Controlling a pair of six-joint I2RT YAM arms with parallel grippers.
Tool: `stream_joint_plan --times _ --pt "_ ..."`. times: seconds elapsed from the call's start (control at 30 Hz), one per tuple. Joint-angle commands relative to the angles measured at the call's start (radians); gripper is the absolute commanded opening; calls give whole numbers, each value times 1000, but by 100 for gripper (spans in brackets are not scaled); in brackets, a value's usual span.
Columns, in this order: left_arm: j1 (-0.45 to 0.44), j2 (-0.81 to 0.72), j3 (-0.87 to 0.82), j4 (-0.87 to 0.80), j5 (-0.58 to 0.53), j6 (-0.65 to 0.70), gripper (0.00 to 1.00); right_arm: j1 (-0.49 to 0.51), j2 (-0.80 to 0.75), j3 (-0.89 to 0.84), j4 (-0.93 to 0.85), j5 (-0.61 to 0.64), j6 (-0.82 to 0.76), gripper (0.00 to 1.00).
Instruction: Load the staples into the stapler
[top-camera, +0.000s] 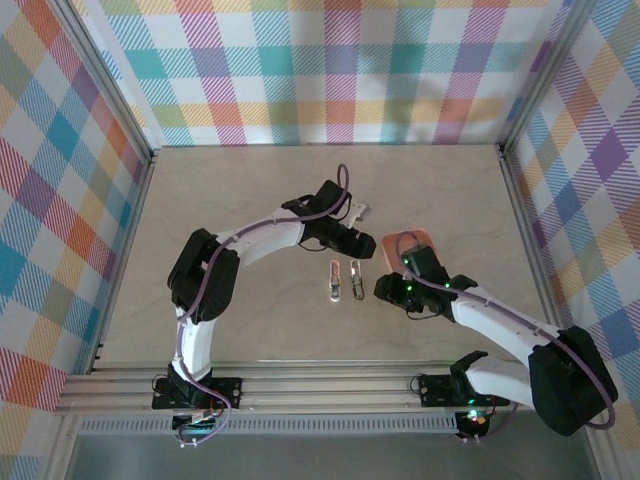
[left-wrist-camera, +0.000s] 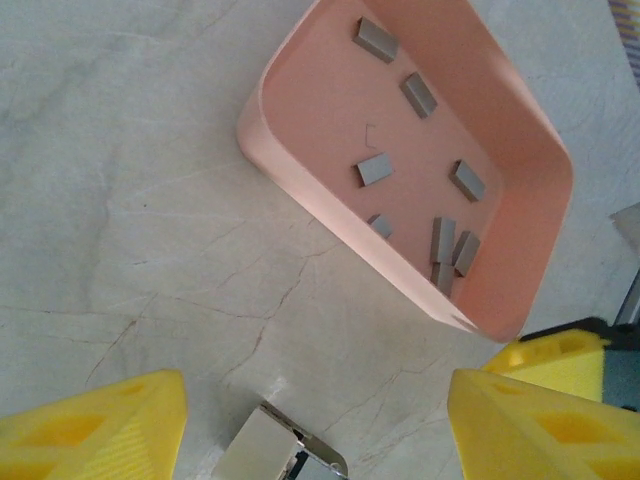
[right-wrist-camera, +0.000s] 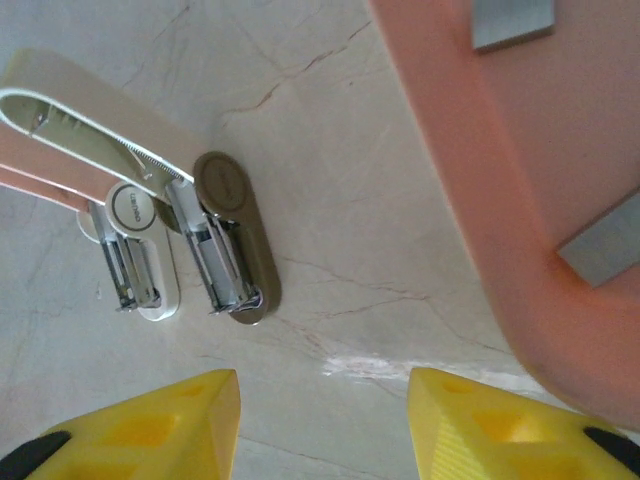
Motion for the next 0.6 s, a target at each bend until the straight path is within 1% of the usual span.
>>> stream_joint_plan --times 0.0,0.07,0.17,0.33,0.47,0.57 --pt "-16 36 88 -147 14 38 66 -6 -41 23 -38 -1 -49 47" --pt "-28 50 137 -210 -13 51 63 -7 -67 34 -45 -3 -46 45" --pt "-44 65 175 -257 -70 40 61 4 -120 16 -22 -2 -13 41" --pt "-51 102 216 -307 -67 29 56 54 -172 -30 6 18 52 40" --pt "-52 132 237 -322 -71 26 56 95 -140 -36 26 26 74 39" --pt "-52 135 238 -308 -82 23 58 130 -89 -30 67 32 88 39"
